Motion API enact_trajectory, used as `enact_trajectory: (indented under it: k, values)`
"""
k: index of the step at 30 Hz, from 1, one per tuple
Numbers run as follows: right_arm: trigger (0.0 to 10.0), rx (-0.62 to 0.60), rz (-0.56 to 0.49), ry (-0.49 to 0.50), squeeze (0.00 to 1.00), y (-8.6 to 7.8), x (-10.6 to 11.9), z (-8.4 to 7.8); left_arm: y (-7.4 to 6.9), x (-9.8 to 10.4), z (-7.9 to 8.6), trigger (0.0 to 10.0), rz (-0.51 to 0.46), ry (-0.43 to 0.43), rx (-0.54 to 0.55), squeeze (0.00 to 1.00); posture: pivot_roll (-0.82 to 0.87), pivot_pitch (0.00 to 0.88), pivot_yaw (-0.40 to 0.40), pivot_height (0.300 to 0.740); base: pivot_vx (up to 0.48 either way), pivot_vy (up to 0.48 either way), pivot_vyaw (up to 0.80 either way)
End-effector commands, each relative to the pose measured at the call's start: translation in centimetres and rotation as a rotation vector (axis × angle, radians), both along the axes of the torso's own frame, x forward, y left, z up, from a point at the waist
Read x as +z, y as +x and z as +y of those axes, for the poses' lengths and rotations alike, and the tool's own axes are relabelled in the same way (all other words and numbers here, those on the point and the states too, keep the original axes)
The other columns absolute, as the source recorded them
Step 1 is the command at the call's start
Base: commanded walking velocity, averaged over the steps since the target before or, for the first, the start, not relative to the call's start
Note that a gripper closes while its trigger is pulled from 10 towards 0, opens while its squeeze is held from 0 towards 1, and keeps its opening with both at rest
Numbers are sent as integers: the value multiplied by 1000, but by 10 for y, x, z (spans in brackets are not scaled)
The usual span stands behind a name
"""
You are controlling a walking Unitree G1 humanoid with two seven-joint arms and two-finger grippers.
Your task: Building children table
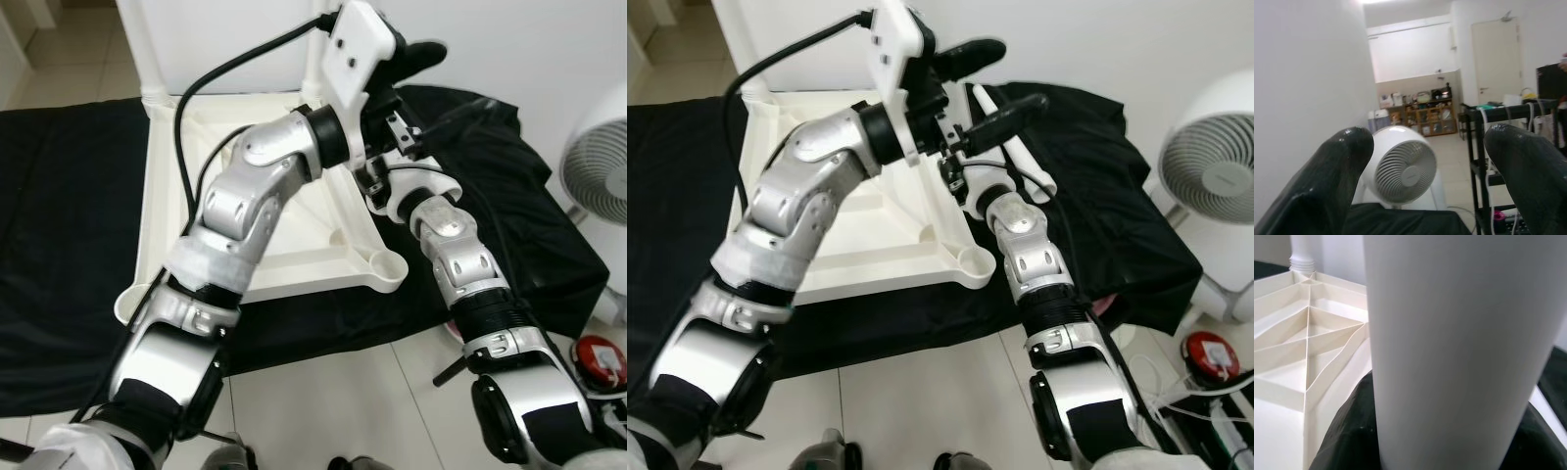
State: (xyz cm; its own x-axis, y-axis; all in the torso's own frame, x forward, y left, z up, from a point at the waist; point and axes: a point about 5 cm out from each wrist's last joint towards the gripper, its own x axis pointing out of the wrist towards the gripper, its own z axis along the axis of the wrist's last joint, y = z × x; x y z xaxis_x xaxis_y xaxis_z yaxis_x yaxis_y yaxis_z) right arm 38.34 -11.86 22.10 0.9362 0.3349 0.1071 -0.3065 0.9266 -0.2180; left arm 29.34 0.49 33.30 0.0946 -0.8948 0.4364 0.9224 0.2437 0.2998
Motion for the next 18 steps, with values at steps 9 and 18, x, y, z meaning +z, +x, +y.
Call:
enact_trajectory:
  k: [9,18]
  values:
    - [10000,-59,55,363,0,1,-3,-10,-3,-15,19,10000,97,-19,-49,0,38,16,-47,740,0,0,0]
    - [10000,41,-99,414,0,-17,8,-6,26,-54,47,10000,211,1,209,0,33,13,-43,740,0,0,0]
